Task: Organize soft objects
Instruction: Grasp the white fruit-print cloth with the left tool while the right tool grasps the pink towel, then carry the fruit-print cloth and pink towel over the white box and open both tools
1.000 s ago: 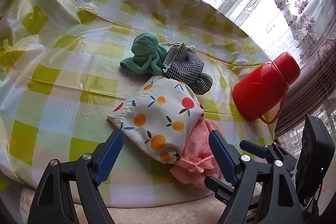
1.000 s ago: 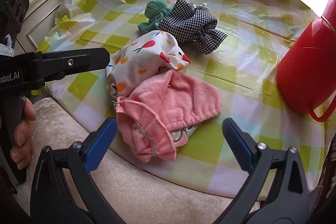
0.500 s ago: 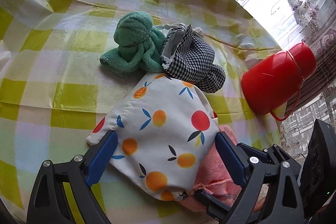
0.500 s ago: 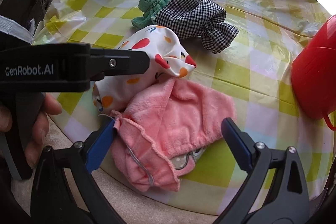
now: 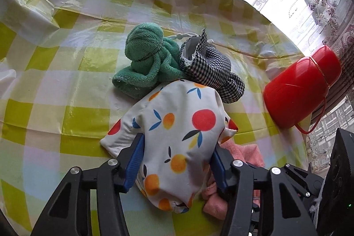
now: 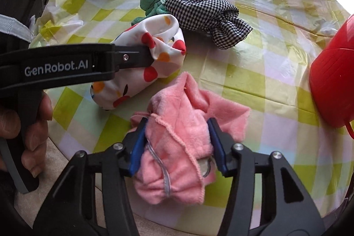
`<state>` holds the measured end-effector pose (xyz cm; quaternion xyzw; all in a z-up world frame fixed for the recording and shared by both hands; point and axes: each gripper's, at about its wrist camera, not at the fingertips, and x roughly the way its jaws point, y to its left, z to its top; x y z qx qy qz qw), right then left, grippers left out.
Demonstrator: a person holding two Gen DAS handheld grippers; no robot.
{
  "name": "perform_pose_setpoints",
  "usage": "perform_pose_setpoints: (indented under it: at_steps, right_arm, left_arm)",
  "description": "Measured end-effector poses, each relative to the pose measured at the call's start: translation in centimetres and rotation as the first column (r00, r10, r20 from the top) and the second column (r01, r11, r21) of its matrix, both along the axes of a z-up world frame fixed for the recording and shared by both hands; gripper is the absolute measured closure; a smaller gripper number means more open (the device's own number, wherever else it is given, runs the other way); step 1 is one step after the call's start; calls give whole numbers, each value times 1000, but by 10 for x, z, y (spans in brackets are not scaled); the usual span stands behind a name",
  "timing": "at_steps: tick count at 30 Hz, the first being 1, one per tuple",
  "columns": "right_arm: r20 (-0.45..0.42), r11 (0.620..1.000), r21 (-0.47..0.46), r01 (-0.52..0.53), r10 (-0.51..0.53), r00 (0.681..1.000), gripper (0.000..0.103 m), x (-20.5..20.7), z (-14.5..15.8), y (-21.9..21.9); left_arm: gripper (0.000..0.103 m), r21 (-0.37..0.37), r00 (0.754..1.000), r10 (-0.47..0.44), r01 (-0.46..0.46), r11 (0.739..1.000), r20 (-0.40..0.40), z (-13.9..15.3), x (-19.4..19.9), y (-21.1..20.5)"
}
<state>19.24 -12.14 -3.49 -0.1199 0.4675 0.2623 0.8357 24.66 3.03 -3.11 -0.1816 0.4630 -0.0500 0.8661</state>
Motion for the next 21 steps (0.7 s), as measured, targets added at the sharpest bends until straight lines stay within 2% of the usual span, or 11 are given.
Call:
perform_pose_setpoints:
  at_steps: [2, 5, 12, 21]
  right_arm:
    - [4, 1000, 8, 11, -11, 1000, 64, -1, 1, -2]
    - [15, 1000, 18, 21, -21, 1000, 69, -2, 4, -5]
    - [64, 997, 46, 66, -69, 996, 72, -14, 18, -19]
    - [80, 987, 100, 127, -136, 987, 72, -27, 35, -46]
  left_arm:
    - [62, 9, 1000, 4, -4, 1000, 19, 5, -5, -1]
    - [71, 33, 999, 11, -12, 999, 36, 9, -12, -5]
    - [73, 54, 997, 40, -44, 998, 64, 20, -30, -8]
    - [74, 138, 993, 1, -18, 990, 122, 44, -55, -41]
